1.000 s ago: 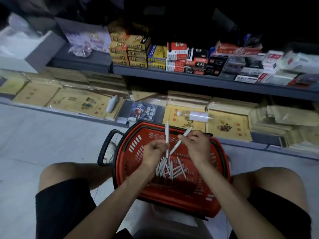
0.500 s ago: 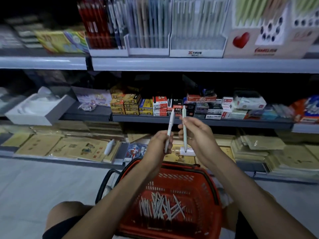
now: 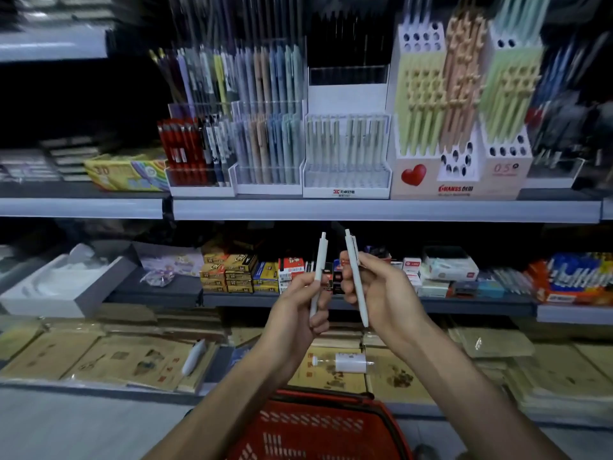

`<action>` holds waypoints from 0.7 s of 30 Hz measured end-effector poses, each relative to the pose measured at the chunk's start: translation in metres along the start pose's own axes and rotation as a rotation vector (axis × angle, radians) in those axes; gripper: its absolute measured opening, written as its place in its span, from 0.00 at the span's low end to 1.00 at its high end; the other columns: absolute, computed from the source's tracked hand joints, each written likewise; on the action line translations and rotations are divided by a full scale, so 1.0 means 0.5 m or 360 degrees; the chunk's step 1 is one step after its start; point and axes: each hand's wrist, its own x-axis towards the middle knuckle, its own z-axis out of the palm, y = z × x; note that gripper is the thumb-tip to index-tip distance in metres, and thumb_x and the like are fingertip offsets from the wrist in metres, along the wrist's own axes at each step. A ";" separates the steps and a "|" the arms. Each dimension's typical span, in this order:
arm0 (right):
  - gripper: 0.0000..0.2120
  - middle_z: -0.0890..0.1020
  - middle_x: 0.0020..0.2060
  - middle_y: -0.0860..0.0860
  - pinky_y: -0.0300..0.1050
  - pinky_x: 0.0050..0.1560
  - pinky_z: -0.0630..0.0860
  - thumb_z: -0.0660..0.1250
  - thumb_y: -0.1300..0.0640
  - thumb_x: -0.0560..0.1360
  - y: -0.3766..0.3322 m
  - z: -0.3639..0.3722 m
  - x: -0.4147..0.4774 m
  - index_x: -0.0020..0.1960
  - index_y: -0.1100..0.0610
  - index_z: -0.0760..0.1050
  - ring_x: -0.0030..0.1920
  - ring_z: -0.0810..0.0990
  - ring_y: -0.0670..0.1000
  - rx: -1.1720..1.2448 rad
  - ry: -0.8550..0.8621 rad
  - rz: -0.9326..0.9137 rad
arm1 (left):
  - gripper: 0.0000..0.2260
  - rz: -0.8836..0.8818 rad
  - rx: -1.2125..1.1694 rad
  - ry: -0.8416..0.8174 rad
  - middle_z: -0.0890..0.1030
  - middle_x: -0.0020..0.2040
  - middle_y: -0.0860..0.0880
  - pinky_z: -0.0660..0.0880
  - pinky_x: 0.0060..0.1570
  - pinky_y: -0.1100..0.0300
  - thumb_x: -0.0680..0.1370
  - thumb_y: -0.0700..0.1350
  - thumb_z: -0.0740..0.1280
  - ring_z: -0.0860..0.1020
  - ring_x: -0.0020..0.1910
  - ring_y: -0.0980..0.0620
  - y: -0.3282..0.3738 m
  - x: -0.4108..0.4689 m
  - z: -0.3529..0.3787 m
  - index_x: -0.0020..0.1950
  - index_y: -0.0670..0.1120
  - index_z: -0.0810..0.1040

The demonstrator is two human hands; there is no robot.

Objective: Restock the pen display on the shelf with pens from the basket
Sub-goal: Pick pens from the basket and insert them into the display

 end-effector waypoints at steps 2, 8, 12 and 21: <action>0.12 0.78 0.38 0.54 0.45 0.36 0.70 0.60 0.58 0.84 -0.021 0.001 0.003 0.61 0.65 0.76 0.35 0.76 0.50 0.0007 0.0001 -0.0055 | 0.07 0.0041 0.0006 -0.0030 0.72 0.38 0.48 0.60 0.35 0.58 0.85 0.43 0.59 0.64 0.31 0.53 0.011 0.013 0.018 0.54 0.46 0.77; 0.07 0.72 0.35 0.53 0.40 0.26 0.58 0.58 0.60 0.83 -0.065 0.012 0.025 0.55 0.61 0.72 0.28 0.65 0.48 0.0176 -0.0034 -0.0046 | 0.11 0.0109 -0.0025 -0.0122 0.73 0.39 0.49 0.63 0.37 0.58 0.85 0.45 0.59 0.68 0.33 0.53 0.041 0.044 0.060 0.55 0.46 0.81; 0.13 0.72 0.32 0.52 0.39 0.24 0.58 0.57 0.57 0.83 -0.089 0.032 0.038 0.57 0.64 0.75 0.26 0.63 0.47 0.0146 -0.0029 -0.0046 | 0.13 0.0155 0.0008 -0.0114 0.71 0.38 0.50 0.61 0.37 0.57 0.86 0.45 0.57 0.65 0.33 0.54 0.072 0.060 0.071 0.56 0.44 0.81; 0.15 0.64 0.25 0.47 0.38 0.22 0.54 0.72 0.49 0.78 -0.171 0.098 0.065 0.56 0.60 0.82 0.22 0.58 0.45 -0.0513 0.0057 -0.0399 | 0.11 0.0305 0.0171 -0.0093 0.76 0.41 0.49 0.66 0.38 0.57 0.85 0.43 0.61 0.72 0.36 0.53 0.163 0.111 0.089 0.55 0.48 0.83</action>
